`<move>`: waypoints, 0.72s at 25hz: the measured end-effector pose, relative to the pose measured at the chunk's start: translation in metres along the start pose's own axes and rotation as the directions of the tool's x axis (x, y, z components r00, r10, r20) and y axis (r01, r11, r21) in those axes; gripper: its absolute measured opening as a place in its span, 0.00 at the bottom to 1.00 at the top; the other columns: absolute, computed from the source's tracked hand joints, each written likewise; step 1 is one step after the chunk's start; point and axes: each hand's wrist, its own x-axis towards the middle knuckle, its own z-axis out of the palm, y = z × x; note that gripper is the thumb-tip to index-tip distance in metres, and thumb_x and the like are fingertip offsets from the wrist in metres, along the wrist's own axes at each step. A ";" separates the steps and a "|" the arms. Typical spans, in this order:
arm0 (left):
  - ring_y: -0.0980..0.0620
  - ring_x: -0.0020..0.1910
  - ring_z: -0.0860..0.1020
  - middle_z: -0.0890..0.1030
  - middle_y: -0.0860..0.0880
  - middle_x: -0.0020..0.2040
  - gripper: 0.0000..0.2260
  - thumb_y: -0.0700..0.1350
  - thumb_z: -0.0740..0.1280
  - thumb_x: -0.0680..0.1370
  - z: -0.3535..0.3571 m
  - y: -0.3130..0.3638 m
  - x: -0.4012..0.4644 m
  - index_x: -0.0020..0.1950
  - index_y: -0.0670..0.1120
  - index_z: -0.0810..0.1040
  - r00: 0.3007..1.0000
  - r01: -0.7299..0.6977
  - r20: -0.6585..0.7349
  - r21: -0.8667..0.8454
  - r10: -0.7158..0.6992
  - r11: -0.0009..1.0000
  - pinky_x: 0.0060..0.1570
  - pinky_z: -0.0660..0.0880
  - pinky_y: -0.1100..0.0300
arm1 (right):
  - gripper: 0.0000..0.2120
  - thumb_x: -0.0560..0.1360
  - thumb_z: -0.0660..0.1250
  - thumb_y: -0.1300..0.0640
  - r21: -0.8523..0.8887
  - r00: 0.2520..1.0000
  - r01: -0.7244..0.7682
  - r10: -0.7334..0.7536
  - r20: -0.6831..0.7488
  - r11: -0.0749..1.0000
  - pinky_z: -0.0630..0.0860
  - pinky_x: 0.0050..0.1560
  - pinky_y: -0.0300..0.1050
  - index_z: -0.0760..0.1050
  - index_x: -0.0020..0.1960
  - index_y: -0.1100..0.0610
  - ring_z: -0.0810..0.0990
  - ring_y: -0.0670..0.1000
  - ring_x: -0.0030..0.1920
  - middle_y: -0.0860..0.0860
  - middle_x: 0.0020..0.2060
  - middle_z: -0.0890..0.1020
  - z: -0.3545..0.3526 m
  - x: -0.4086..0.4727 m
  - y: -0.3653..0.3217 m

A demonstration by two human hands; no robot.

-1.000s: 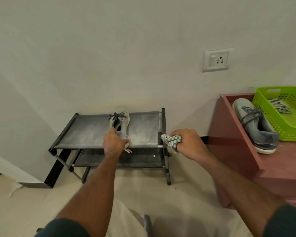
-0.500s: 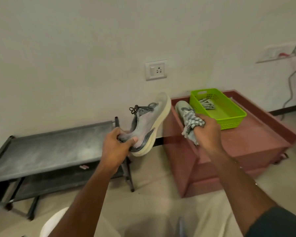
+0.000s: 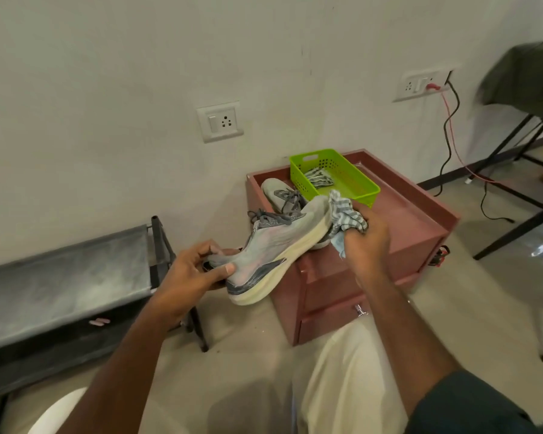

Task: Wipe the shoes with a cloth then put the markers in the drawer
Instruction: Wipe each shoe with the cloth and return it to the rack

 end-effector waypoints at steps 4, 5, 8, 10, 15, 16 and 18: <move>0.45 0.52 0.84 0.85 0.41 0.56 0.14 0.37 0.73 0.72 -0.010 0.003 0.000 0.49 0.32 0.71 0.999 0.000 0.043 -0.114 0.005 0.993 0.45 0.85 0.51 | 0.20 0.70 0.63 0.59 0.056 0.995 0.045 -0.039 -0.089 0.997 0.81 0.54 0.51 0.82 0.59 0.48 0.84 0.48 0.51 0.45 0.50 0.86 -0.003 0.005 0.008; 0.45 0.51 0.84 0.85 0.41 0.56 0.13 0.37 0.73 0.72 -0.011 -0.001 0.005 0.49 0.34 0.72 0.999 0.021 0.040 -0.109 -0.016 0.994 0.44 0.85 0.52 | 0.19 0.71 0.64 0.57 0.052 0.998 0.035 -0.032 -0.059 0.998 0.82 0.53 0.52 0.83 0.58 0.48 0.85 0.48 0.49 0.46 0.49 0.86 -0.003 0.005 0.009; 0.42 0.51 0.82 0.84 0.41 0.55 0.08 0.33 0.70 0.77 -0.005 -0.020 0.020 0.52 0.41 0.74 0.995 0.065 -0.062 -0.128 -0.073 0.990 0.40 0.84 0.53 | 0.19 0.72 0.66 0.64 -0.061 0.997 0.063 -0.061 0.039 0.996 0.79 0.59 0.47 0.83 0.60 0.51 0.83 0.45 0.54 0.46 0.53 0.86 -0.003 0.003 0.013; 0.44 0.48 0.82 0.83 0.42 0.53 0.09 0.35 0.69 0.79 0.001 -0.030 0.028 0.55 0.47 0.76 0.971 0.064 -0.210 -0.220 -0.112 0.973 0.35 0.83 0.54 | 0.25 0.68 0.66 0.72 -0.202 0.978 0.205 -0.193 0.079 0.958 0.73 0.66 0.40 0.82 0.61 0.54 0.80 0.49 0.63 0.51 0.60 0.83 -0.002 -0.002 0.016; 0.48 0.51 0.83 0.85 0.46 0.57 0.31 0.56 0.79 0.71 0.036 -0.044 0.025 0.69 0.47 0.72 0.923 0.154 -0.272 -0.383 -0.271 0.911 0.50 0.80 0.50 | 0.28 0.66 0.68 0.74 -0.361 0.943 0.333 -0.310 0.122 0.871 0.69 0.71 0.47 0.81 0.63 0.57 0.75 0.54 0.69 0.57 0.66 0.79 0.001 -0.003 0.014; 0.49 0.54 0.84 0.85 0.46 0.58 0.37 0.59 0.82 0.64 0.040 -0.046 0.023 0.68 0.46 0.74 0.945 0.183 -0.205 -0.317 -0.256 0.931 0.53 0.80 0.52 | 0.26 0.67 0.69 0.72 -0.367 0.944 0.331 -0.309 0.119 0.870 0.71 0.70 0.49 0.81 0.63 0.57 0.76 0.55 0.68 0.57 0.65 0.79 0.002 -0.004 0.016; 0.50 0.56 0.84 0.86 0.48 0.56 0.39 0.56 0.84 0.54 0.041 -0.046 0.023 0.63 0.45 0.79 0.965 0.179 -0.152 -0.206 -0.212 0.962 0.56 0.80 0.54 | 0.26 0.66 0.70 0.72 -0.353 0.946 0.325 -0.305 0.113 0.877 0.72 0.69 0.53 0.81 0.63 0.56 0.77 0.54 0.67 0.57 0.64 0.80 -0.001 -0.005 0.018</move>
